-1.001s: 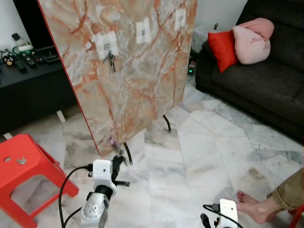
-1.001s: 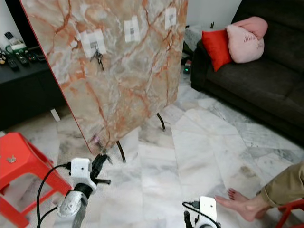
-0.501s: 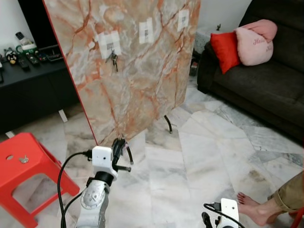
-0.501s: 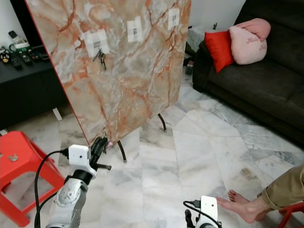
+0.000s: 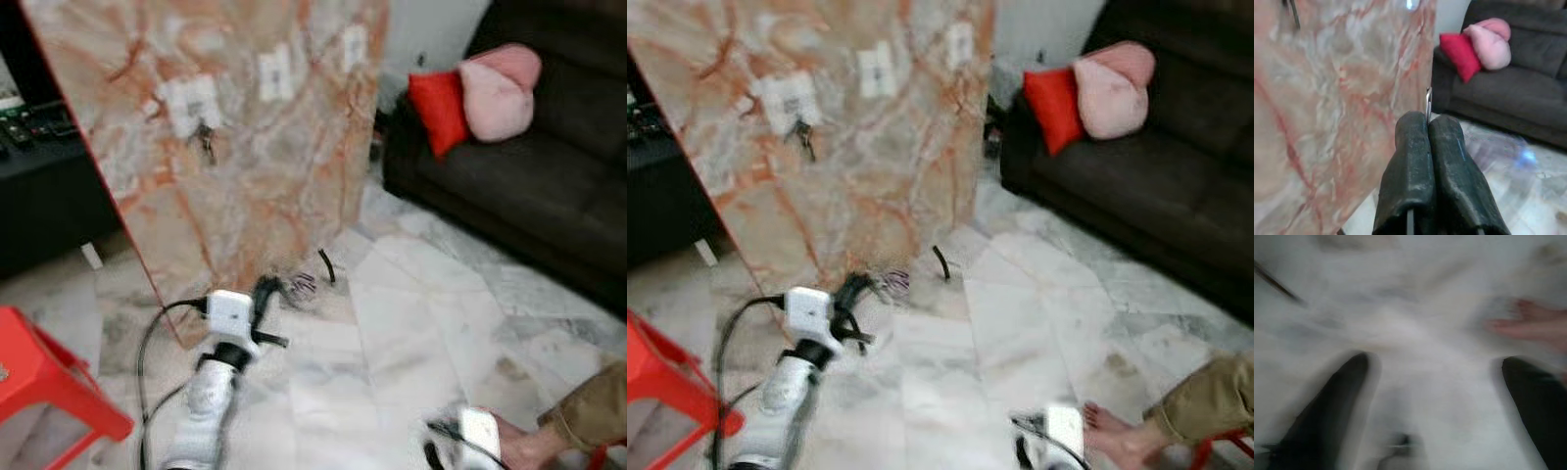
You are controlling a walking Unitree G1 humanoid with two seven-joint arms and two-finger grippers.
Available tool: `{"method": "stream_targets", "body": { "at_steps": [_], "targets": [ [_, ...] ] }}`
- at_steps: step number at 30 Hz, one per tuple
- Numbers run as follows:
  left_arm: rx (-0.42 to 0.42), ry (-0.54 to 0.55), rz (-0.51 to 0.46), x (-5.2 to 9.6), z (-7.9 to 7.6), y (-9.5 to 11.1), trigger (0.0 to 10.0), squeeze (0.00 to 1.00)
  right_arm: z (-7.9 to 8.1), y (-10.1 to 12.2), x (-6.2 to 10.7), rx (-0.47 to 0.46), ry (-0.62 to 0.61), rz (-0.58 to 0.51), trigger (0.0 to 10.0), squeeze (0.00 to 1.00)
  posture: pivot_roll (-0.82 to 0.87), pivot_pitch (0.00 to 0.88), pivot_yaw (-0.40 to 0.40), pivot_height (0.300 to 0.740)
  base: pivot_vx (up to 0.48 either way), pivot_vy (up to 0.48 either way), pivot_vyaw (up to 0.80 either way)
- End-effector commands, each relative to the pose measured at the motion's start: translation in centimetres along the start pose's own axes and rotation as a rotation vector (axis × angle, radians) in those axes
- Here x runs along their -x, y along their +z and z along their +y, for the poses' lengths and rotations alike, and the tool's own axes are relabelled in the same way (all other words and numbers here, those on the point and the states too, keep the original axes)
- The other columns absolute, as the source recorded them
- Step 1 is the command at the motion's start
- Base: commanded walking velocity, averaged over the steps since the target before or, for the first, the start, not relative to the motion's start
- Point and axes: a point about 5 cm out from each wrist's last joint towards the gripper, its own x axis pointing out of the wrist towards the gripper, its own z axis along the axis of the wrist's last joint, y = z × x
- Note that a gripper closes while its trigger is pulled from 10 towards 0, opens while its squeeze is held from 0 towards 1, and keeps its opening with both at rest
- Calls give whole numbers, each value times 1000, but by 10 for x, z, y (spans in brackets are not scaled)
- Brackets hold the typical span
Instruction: Hang keys on a hook
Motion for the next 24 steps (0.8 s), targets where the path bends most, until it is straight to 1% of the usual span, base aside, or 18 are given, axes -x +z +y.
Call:
{"method": "stream_targets", "body": {
  "at_steps": [1,13,16,19,20,21,24],
  "targets": [
    [6,-43,-36,-9,-13,10,10000,0,-16,-5,3,4,-45,21,10000,0,28,0,-68,740,334,0,0],
    [15,-41,-39,-12,-14,15,10000,0,-14,-3,2,-17,-46,7,10000,0,19,0,-65,740,331,0,0],
    [17,-40,-38,-13,-15,15,10000,0,-14,-2,2,-7,-45,7,10000,0,22,0,-67,740,334,0,0],
    [18,-37,-39,-13,-16,16,10000,0,-14,-1,2,30,-40,4,10000,0,24,0,-68,740,331,0,0],
    [18,-33,-42,-14,-15,17,10000,0,-15,0,2,50,-41,-3,10000,0,24,0,-68,740,326,0,800],
    [19,-32,-43,-14,-15,18,10000,0,-15,1,2,50,-41,-4,10000,0,24,0,-68,740,334,0,800],
    [17,-30,-44,-15,-15,18,10000,0,-14,0,2,27,-41,1,10000,0,22,0,-68,740,331,0,700]
  ]
}}
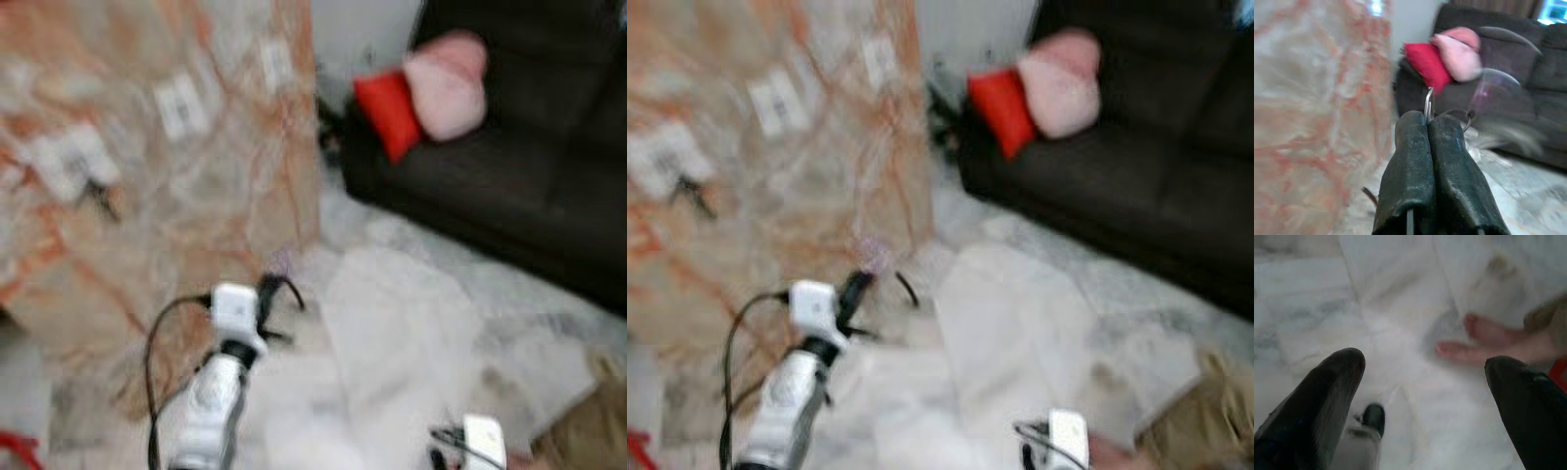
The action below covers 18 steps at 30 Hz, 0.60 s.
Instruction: Hang keys on a hook
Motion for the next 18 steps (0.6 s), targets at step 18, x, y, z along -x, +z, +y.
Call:
{"method": "stream_targets", "body": {
  "at_steps": [18],
  "targets": [
    [-61,23,-31,-4,12,12,10000,0,14,5,-2,-25,31,-17,10000,0,22,0,-65,740,332,0,0]
  ]
}}
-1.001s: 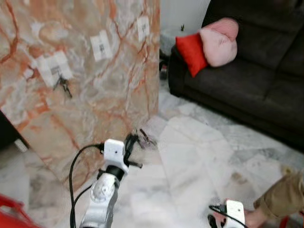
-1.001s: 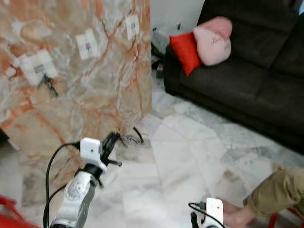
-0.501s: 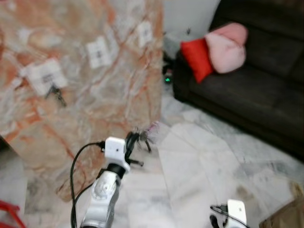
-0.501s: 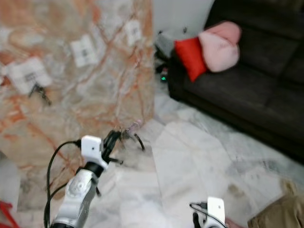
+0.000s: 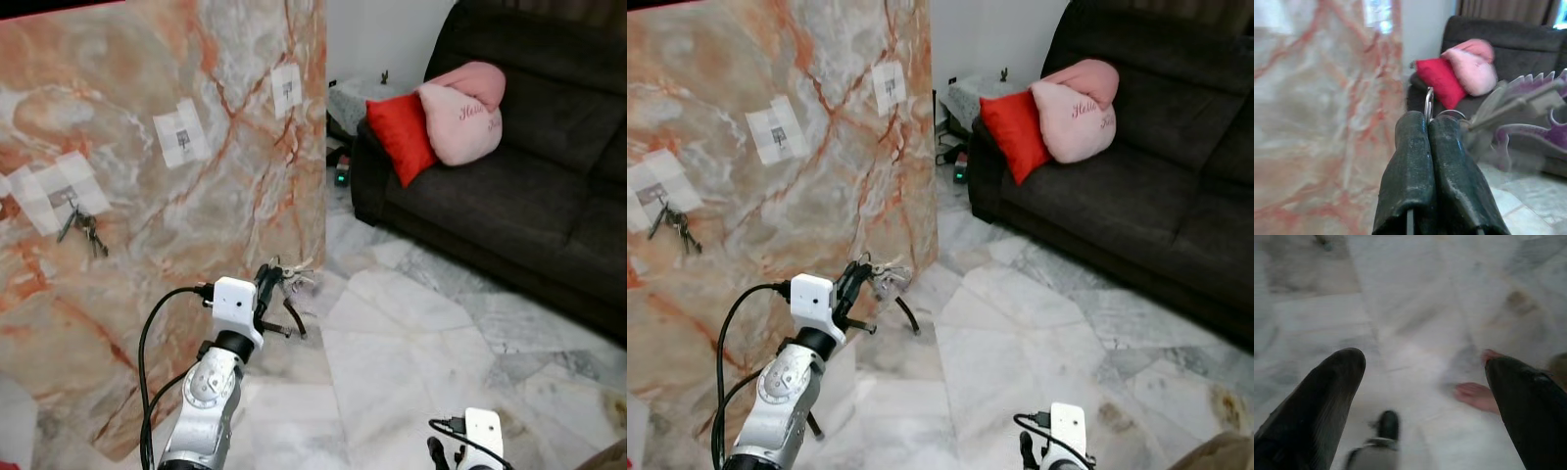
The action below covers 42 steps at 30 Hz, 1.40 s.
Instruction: Hang keys on a hook
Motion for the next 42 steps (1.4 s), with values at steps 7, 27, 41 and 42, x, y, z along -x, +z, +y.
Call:
{"method": "stream_targets", "body": {
  "at_steps": [7,27,41,42],
  "targets": [
    [28,18,-31,-5,0,9,10000,0,-4,4,0,36,0,-15,10000,0,24,0,-67,740,330,0,446],
    [27,29,-44,-8,2,12,10000,0,-4,4,0,27,3,-5,10000,0,25,0,-69,740,331,0,184],
    [58,20,-68,-10,1,17,10000,0,-3,3,0,25,6,-4,10000,0,25,0,-68,740,212,0,0],
    [59,22,-67,-10,1,17,10000,0,-3,3,0,26,6,-4,10000,0,25,0,-68,740,0,0,0]
  ]
}}
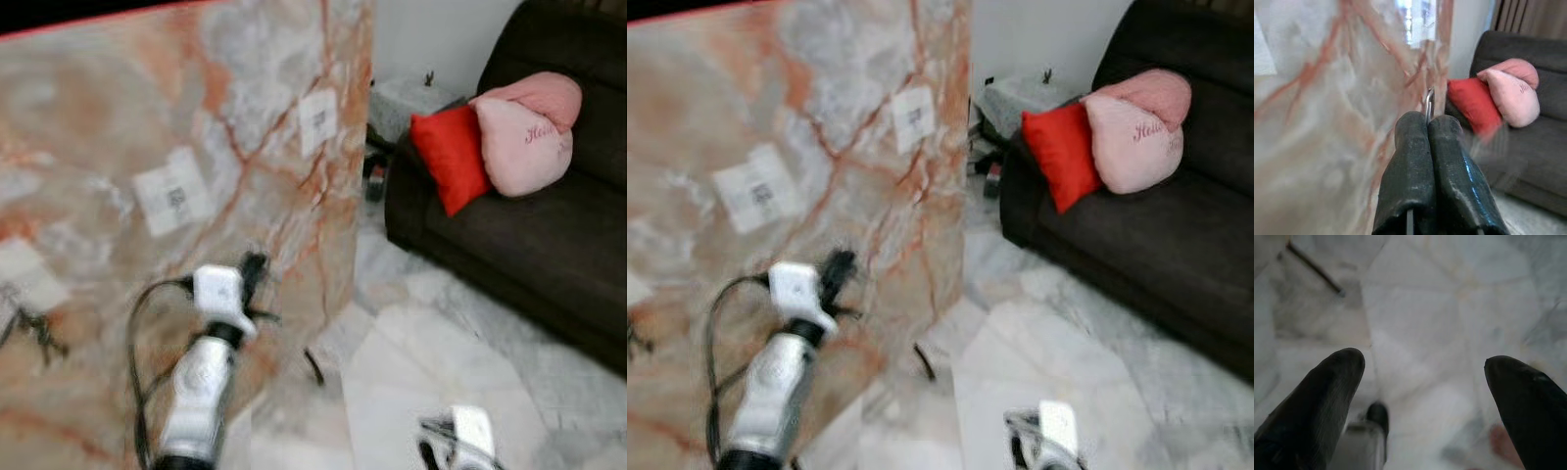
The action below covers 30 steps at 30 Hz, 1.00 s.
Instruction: Hang keys on a hook
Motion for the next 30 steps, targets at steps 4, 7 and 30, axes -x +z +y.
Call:
{"method": "stream_targets", "body": {
  "at_steps": [4,7,30],
  "targets": [
    [27,49,-19,1,12,6,10000,0,8,-4,0,-12,19,11,10000,0,24,0,-67,740,0,0,0],
    [82,89,-36,0,16,9,10000,0,8,-4,0,-14,18,11,10000,0,23,0,-67,740,0,0,0],
    [273,141,-128,-10,37,36,10000,0,10,-5,0,-17,21,13,10000,0,23,0,-61,740,0,0,0]
  ]
}}
